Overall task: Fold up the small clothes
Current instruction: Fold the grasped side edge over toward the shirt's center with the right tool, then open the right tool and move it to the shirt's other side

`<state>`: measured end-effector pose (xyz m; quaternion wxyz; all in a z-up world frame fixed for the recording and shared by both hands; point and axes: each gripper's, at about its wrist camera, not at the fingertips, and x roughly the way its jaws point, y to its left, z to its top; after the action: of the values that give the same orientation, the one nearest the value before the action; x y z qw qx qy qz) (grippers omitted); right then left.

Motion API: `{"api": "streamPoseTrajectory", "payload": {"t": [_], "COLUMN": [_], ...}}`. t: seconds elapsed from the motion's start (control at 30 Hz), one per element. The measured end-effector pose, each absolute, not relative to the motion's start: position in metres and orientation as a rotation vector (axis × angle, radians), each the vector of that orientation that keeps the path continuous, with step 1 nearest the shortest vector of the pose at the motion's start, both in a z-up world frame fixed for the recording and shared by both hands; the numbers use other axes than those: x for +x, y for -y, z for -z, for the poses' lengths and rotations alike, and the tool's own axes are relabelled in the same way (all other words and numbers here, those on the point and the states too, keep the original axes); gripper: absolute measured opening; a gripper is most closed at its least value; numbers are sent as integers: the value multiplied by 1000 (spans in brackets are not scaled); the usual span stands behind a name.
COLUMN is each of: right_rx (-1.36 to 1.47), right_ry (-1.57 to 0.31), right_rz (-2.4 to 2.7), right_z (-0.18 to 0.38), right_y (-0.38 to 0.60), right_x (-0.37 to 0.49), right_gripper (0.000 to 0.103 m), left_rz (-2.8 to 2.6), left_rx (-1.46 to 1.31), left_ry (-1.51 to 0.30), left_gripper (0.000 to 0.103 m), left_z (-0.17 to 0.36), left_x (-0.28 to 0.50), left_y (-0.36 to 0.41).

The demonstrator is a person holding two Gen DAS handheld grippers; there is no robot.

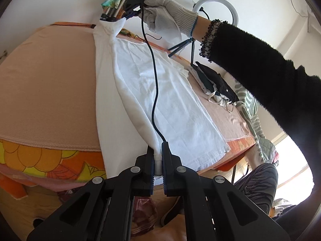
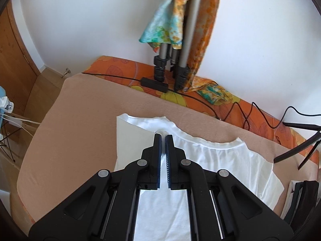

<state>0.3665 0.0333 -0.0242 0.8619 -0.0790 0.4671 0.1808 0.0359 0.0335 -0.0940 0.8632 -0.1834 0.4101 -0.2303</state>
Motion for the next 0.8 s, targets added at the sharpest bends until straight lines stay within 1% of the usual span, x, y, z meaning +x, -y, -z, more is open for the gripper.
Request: {"api": "streamPoseTrajectory", "payload": {"t": [0.13, 0.37, 0.4, 0.43, 0.5, 0.53, 0.57, 0.6, 0.8], "right_rx": [-132, -117, -128, -140, -142, -137, -133, -134, -76], "right_ry": [-1017, -1097, -1109, -1115, -1107, -1096, -1082, -1067, -1006], "right_rz": [-327, -307, -302, -292, -280, -278, -276, -274, -279], "right_z": [48, 79, 81, 82, 76, 70, 63, 56, 5], "right_y": [0, 17, 20, 23, 32, 36, 41, 46, 79], "right_x": [372, 380, 381, 381, 379, 377, 374, 371, 347], "right_gripper": [5, 5, 5, 8, 25, 41, 52, 52, 53], "left_rz": [507, 536, 539, 553, 587, 608, 630, 658, 700], "left_rx": [-347, -283, -275, -273, -291, -299, -302, -303, -246], "left_ry": [-916, -966, -970, -981, -992, -992, -987, -981, -929], "left_gripper": [5, 5, 8, 10, 13, 14, 18, 20, 20], "left_z": [104, 111, 111, 111, 112, 112, 110, 107, 93], "left_x": [40, 42, 43, 44, 43, 42, 40, 37, 19], "left_y": [-14, 0, 4, 7, 11, 13, 15, 18, 24]}}
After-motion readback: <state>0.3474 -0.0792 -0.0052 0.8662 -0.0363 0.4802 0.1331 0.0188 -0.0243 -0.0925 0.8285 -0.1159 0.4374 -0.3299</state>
